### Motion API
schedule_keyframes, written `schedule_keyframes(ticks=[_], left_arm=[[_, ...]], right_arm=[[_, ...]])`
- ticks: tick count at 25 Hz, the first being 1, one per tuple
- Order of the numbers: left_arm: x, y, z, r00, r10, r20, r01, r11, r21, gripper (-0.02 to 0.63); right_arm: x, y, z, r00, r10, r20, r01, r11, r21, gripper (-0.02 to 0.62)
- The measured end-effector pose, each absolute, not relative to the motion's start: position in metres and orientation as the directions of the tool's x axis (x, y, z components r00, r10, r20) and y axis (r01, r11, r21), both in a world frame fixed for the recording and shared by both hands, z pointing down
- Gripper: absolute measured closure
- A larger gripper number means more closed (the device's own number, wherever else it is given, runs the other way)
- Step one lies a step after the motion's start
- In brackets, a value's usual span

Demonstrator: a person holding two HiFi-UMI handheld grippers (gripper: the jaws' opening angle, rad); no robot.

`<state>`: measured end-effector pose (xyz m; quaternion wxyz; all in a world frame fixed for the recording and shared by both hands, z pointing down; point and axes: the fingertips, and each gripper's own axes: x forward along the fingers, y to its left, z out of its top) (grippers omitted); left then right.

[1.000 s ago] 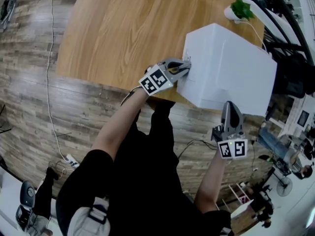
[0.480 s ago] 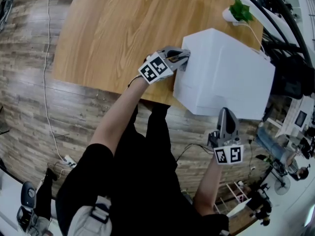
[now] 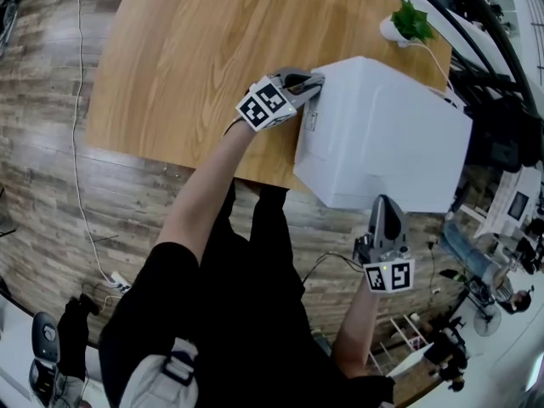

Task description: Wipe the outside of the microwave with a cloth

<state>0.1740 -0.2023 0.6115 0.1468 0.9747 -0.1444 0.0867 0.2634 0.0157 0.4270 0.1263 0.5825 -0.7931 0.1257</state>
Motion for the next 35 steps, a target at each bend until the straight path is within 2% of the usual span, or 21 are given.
schedule_keyframes(ticks=[17, 35], left_arm=[[0.181, -0.244, 0.635, 0.928, -0.267, 0.260, -0.338, -0.896, 0.286, 0.560], [0.178, -0.221, 0.648, 0.930, -0.264, 0.257, -0.341, -0.881, 0.328, 0.561]], right_arm=[[0.263, 0.014, 0.427, -0.296, -0.891, 0.344, -0.954, 0.290, -0.071, 0.597], [0.264, 0.015, 0.427, -0.297, -0.891, 0.344, -0.954, 0.286, -0.083, 0.597]])
